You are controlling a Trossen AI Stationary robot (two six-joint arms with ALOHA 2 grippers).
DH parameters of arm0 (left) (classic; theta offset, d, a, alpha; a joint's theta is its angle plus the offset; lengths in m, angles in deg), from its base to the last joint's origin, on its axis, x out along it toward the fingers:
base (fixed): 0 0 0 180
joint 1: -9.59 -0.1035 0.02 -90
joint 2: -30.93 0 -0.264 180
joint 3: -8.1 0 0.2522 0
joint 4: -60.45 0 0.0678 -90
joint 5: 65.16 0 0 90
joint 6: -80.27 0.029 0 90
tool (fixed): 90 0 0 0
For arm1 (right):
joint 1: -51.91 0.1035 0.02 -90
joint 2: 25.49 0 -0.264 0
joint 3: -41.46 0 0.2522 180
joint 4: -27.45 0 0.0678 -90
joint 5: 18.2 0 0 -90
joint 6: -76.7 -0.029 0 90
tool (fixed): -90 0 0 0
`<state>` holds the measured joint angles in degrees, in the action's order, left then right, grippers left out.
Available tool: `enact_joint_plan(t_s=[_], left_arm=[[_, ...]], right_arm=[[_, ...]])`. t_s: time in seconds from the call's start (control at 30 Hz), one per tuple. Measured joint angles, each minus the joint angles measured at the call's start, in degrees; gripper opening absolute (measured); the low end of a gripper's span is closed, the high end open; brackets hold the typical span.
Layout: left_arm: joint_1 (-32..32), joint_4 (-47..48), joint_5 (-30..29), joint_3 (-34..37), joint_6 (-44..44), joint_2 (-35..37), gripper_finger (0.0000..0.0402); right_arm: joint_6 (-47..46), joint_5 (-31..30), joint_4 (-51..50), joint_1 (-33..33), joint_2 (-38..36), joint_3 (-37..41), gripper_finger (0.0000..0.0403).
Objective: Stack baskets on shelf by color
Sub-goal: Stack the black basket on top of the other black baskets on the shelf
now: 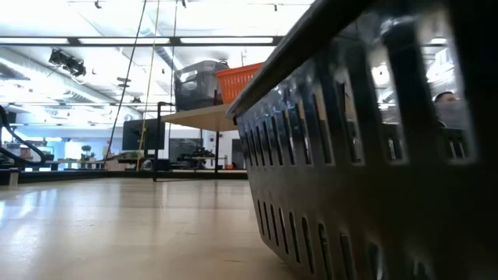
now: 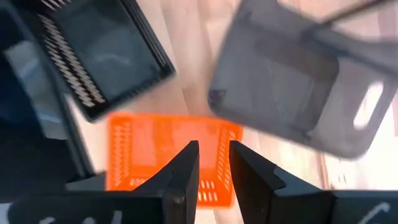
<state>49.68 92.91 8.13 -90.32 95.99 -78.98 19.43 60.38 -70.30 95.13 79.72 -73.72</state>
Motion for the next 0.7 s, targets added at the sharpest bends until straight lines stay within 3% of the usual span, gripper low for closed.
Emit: enact_joint_plan(t_s=[0.33, 0.7], left_arm=[[-1.63, 0.26, 8.96, -0.07, 4.78, -2.20, 0.0176], [-4.22, -2.26, 9.34, -0.01, 14.85, -5.33, 0.0181]], right_arm=[[-17.47, 0.87, -2.03, 6.05, 0.02, 11.14, 0.0140], [-32.11, 2.45, 5.14, 13.41, 0.05, 16.92, 0.0165]])
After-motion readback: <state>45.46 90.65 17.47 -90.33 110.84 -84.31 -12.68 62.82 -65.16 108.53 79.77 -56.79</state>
